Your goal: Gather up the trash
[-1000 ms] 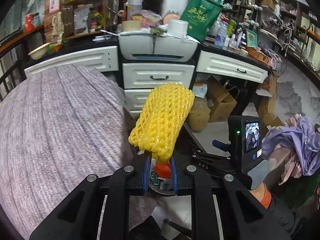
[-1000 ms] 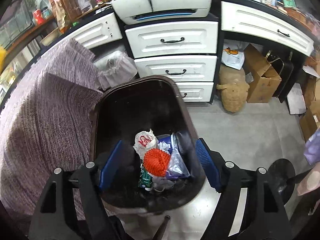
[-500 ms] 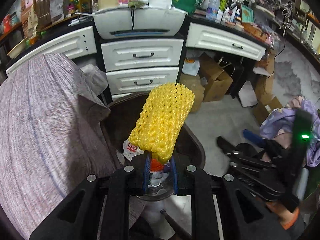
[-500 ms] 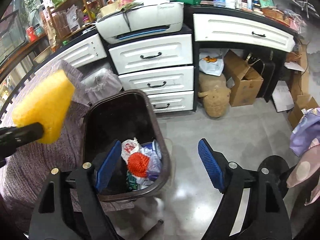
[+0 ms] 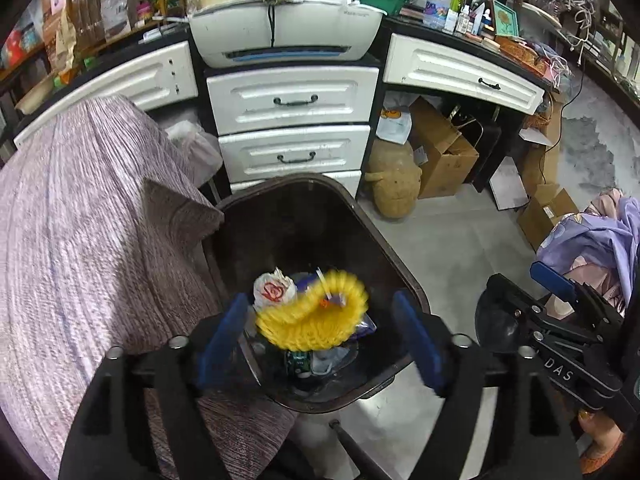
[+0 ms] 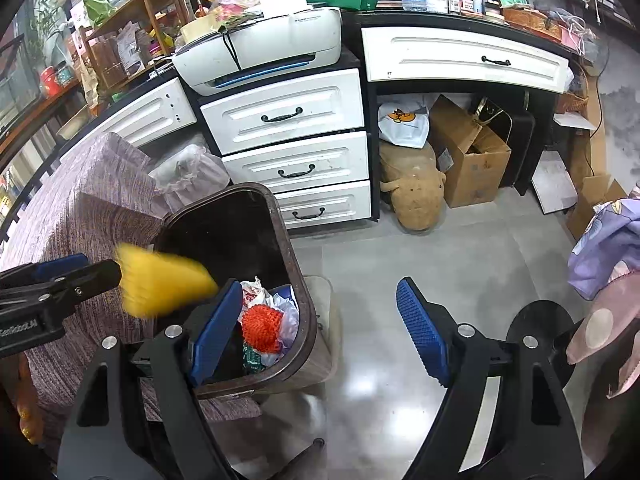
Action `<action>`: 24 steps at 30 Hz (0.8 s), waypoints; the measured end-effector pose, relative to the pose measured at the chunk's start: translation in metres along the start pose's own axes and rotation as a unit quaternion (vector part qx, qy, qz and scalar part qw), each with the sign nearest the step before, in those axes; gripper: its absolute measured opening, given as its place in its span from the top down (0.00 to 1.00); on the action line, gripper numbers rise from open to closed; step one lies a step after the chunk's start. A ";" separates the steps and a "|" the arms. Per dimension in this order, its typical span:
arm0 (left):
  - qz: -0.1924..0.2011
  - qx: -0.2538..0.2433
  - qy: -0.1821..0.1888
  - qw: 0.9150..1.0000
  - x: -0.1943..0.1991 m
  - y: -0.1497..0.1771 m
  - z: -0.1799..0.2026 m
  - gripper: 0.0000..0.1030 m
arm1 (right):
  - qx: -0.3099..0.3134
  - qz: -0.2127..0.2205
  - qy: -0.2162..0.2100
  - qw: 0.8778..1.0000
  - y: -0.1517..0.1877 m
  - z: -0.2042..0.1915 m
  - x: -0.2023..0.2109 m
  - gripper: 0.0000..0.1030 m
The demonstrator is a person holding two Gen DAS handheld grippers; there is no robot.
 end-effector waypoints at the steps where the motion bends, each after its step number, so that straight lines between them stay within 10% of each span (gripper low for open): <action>1: 0.003 -0.001 0.000 1.000 0.002 0.000 0.000 0.22 | 0.000 0.003 0.000 1.000 0.000 -0.001 0.003 0.23; 12: 0.082 -0.006 -0.010 0.997 0.073 0.020 -0.021 0.05 | 0.014 0.048 -0.009 0.999 -0.012 -0.026 0.045 0.19; 24: 0.215 0.035 -0.083 0.972 0.193 0.060 -0.086 0.05 | 0.105 0.159 -0.061 0.980 -0.032 -0.136 0.145 0.05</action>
Point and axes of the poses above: each gripper's, at about its wrist camera, not at the fingertips, and x roughly against the way its jaws point, z to its right, y to its underside, the point moved 2 cm from there along -x, roughly the way its jaws point, and after that the axes turned 15 degrees about x, right-handed, at the moved point
